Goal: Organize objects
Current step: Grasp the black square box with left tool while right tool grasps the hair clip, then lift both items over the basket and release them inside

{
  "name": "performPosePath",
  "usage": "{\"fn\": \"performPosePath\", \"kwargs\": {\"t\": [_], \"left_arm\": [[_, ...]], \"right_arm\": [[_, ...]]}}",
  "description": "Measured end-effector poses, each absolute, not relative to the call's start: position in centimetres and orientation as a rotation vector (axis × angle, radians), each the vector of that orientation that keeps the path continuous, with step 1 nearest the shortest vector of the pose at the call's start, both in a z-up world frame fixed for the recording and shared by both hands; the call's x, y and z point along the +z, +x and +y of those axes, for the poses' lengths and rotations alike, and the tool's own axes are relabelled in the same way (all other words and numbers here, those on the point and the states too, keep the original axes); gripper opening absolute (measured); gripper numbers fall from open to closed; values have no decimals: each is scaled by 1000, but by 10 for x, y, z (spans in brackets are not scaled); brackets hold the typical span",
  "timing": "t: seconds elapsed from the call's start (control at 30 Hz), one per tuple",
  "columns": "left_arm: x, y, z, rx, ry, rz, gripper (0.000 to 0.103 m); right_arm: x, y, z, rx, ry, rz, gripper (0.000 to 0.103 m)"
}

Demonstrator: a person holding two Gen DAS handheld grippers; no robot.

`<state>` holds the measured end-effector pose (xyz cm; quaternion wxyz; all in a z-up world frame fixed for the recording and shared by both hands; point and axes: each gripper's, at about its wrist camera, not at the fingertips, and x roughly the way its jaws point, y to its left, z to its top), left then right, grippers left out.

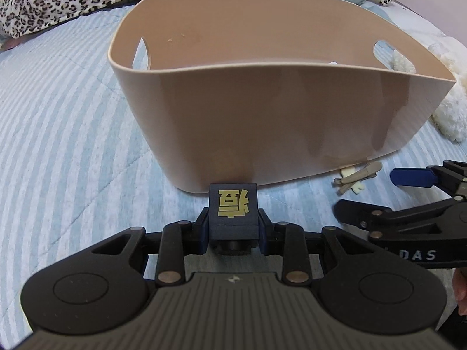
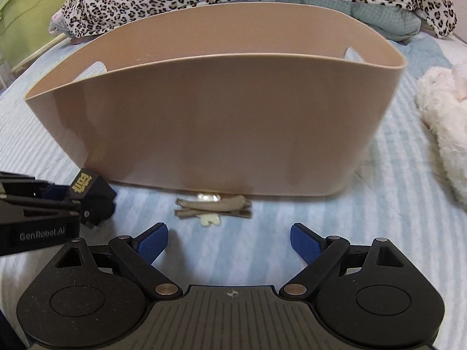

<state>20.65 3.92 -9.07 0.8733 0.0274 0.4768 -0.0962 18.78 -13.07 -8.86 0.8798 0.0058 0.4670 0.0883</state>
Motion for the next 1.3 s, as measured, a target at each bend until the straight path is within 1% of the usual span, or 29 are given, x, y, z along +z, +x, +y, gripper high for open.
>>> {"fn": "performPosePath", "kwargs": {"t": [0.17,0.2,0.23,0.27,0.33,0.47,0.5,0.73,0.93,1.3], "left_arm": [[-92,209,38,-194,59,980,35],[-92,210,38,-193,52,980,34],[-91,208,42,-192,44,979,34],[-87,205,46,-192,38,978,34],[-87,203,47,-193,35,973,34],[-83,201,47,-196,44,973,34],[-81,200,47,-193,48,970,34],[-70,184,44,-208,56,957,33],[-49,163,43,-237,68,916,33],[2,140,44,-252,92,793,33]], "right_arm": [[-94,194,-120,157,9,951,92],[-95,195,-120,150,11,949,88],[-95,196,-120,141,16,944,83],[-96,196,-120,135,24,940,81],[-96,195,-120,123,31,930,73],[-97,190,-121,123,14,920,62],[-96,189,-121,125,13,919,56],[-93,184,-121,126,18,919,56],[-80,156,-134,134,28,905,56],[-21,122,-155,152,34,779,56]]}}
